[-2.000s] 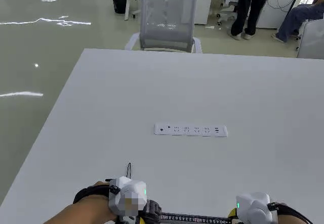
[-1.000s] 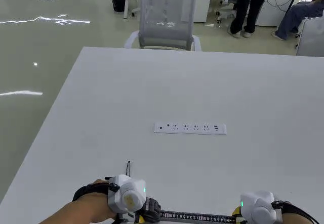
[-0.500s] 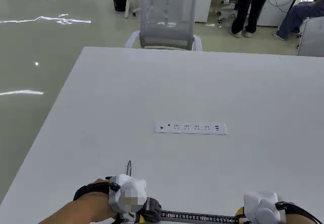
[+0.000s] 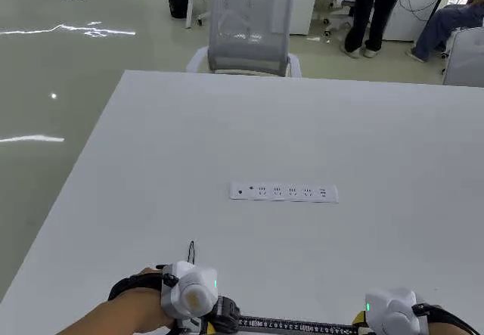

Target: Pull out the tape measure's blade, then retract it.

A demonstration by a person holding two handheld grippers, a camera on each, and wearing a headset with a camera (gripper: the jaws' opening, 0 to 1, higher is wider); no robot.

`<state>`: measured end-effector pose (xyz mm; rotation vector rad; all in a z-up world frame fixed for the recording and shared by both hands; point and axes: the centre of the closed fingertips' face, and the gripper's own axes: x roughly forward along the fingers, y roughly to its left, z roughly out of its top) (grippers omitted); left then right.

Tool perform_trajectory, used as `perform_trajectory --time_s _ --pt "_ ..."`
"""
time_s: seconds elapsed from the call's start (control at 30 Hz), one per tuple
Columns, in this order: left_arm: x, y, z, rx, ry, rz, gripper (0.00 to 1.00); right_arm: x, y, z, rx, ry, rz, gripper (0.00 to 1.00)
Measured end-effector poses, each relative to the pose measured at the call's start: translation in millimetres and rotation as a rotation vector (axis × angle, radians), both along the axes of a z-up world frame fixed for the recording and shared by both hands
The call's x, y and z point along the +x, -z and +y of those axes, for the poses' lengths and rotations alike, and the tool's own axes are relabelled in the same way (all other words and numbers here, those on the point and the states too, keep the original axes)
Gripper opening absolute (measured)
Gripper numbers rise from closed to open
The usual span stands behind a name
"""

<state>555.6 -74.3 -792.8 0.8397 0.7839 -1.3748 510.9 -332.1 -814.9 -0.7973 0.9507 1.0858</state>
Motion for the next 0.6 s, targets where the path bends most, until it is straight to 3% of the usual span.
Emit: perform_trajectory --time_s 0.2,0.23,0.27,0.3,0.33,0.37,0.6 --pt "-0.2 2.2 0.6 0.008 -0.007 0.006 0.31 -0.1 -1.0 1.7 0.028 0.026 -0.001 0.11" --pt "-2.1 8.5 5.9 0.045 -0.021 0.024 0.31 -0.1 -1.1 2.1 0.028 0.026 -0.001 0.12" --pt "-0.4 13.9 10.2 0.087 0.045 -0.031 0.31 -0.2 -1.1 2.3 0.029 0.026 -0.001 0.12" --pt "1.8 10.8 5.7 0.084 0.108 -0.112 0.31 -0.1 -1.1 2.3 0.028 0.024 -0.001 0.12" --pt "-4.2 10.2 4.4 0.049 0.068 -0.074 0.31 0.0 -1.0 2.3 0.027 0.024 -0.001 0.12" --pt "-3.4 8.0 3.1 -0.002 0.047 -0.076 0.31 0.2 -0.6 2.2 0.025 0.018 -0.002 0.12" --pt "-1.7 8.1 4.6 0.028 0.044 -0.072 0.31 0.1 -0.4 2.3 0.027 0.014 0.004 0.12"
